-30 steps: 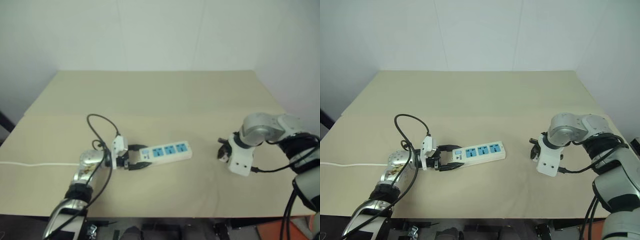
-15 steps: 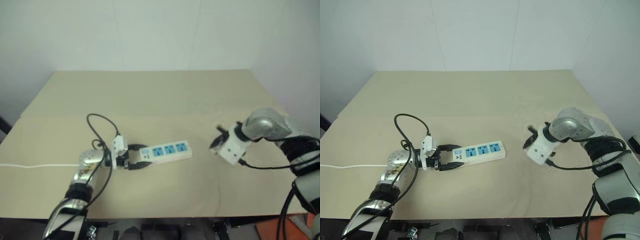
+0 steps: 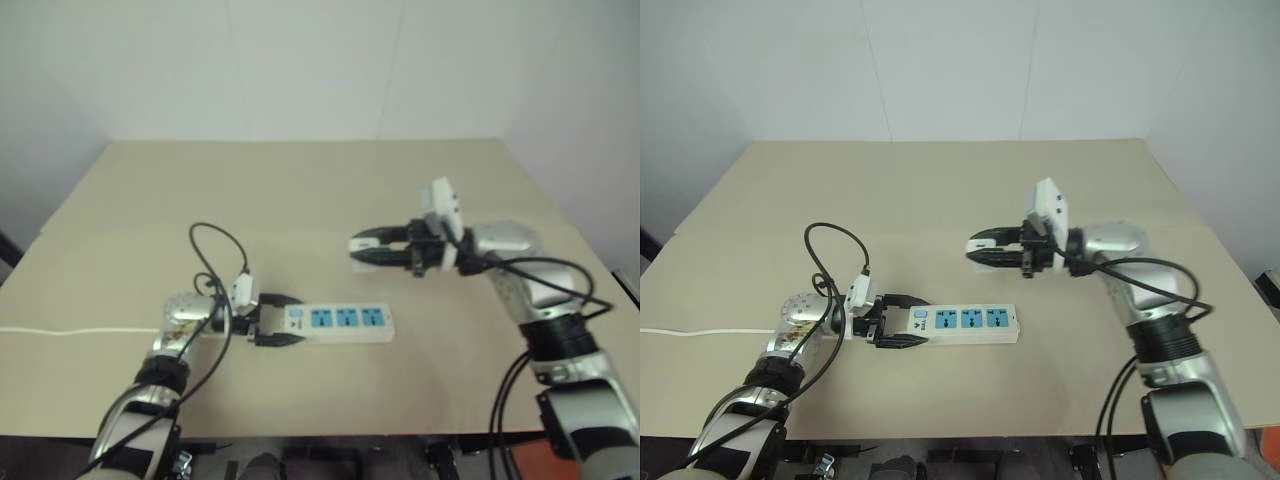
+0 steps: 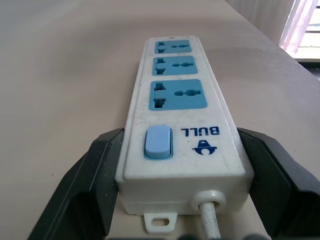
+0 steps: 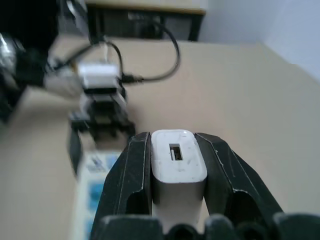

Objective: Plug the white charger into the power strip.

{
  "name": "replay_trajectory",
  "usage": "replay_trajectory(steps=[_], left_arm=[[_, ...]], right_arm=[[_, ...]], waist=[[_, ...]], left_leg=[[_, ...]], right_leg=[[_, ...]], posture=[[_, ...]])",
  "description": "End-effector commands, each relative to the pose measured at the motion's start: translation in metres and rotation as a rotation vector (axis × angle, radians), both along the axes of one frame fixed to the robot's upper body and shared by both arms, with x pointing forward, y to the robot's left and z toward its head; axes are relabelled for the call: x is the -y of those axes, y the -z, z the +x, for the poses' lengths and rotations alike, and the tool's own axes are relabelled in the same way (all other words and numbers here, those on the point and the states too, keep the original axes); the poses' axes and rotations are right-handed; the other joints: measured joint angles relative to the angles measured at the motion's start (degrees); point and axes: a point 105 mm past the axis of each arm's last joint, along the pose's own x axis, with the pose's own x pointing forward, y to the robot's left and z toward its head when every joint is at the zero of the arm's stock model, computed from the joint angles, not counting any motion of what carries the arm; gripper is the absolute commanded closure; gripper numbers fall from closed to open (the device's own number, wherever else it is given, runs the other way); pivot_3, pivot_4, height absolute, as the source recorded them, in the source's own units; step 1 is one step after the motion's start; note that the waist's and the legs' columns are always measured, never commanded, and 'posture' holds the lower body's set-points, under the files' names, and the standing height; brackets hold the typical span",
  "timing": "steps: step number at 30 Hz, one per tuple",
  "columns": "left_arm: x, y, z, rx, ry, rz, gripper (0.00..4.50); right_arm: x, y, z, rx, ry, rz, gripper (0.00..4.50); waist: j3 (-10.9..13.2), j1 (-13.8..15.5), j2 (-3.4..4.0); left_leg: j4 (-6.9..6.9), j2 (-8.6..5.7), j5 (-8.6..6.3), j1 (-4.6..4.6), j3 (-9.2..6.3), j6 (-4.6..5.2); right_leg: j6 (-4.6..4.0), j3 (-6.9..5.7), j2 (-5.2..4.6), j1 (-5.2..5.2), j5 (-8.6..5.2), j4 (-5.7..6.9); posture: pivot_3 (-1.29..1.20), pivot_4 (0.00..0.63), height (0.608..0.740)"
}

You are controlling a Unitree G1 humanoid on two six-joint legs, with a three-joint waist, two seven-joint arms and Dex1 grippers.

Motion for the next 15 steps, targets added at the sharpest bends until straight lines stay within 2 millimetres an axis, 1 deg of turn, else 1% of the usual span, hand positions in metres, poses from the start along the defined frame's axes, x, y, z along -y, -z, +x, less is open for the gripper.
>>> replay_trajectory(steps=[1,3,6,11,15], left_arm=[[0.005,0.005,-0.002,-0.003,0.033,0.033,1.25],[0.006,0.006,-0.003,-0.004,0.038,0.033,1.25],[0.006,0.007,-0.004,-0.003,0.043,0.032,1.25],[0.005,0.007,-0.005,-0.004,0.047,0.034,1.25],[0.005,0.006,-0.005,-0.003,0.049,0.035,1.25]], right_arm=[[-0.023,-0.001,-0.010,-0.073,-0.029,0.084,3.37],[-0.032,0.005,-0.012,-0.096,-0.036,0.100,3.37],[-0.040,0.008,-0.009,-0.128,-0.027,0.133,3.37],[-0.044,0.017,-0.013,-0.102,-0.065,0.126,3.37],[-0.046,0.024,-0.013,-0.071,-0.081,0.109,3.37]], waist=[[0.00,0.12,0.00],[0.00,0.15,0.00],[0.00,0.16,0.00],[0.00,0.12,0.00],[0.00,-0.02,0.00]], left_leg=[[0.00,-0.01,0.00,-0.03,-0.01,0.00],[0.04,-0.02,0.00,-0.10,-0.02,0.00],[0.05,-0.04,0.00,-0.12,-0.03,0.00],[0.04,-0.03,0.00,-0.11,-0.04,0.00],[0.04,-0.03,0.00,-0.11,-0.04,0.00]], right_leg=[[0.00,0.00,0.00,-0.03,0.00,0.02],[0.01,-0.02,0.00,-0.07,0.00,0.03],[0.01,-0.02,-0.01,-0.08,0.00,0.03],[0.01,-0.05,0.00,-0.08,0.00,0.02],[0.01,-0.05,0.00,-0.08,0.00,0.01]], posture=[[0.00,0.150,0.740],[0.00,0.150,0.740],[0.00,0.150,0.740],[0.00,0.150,0.740],[0.00,0.150,0.740]])
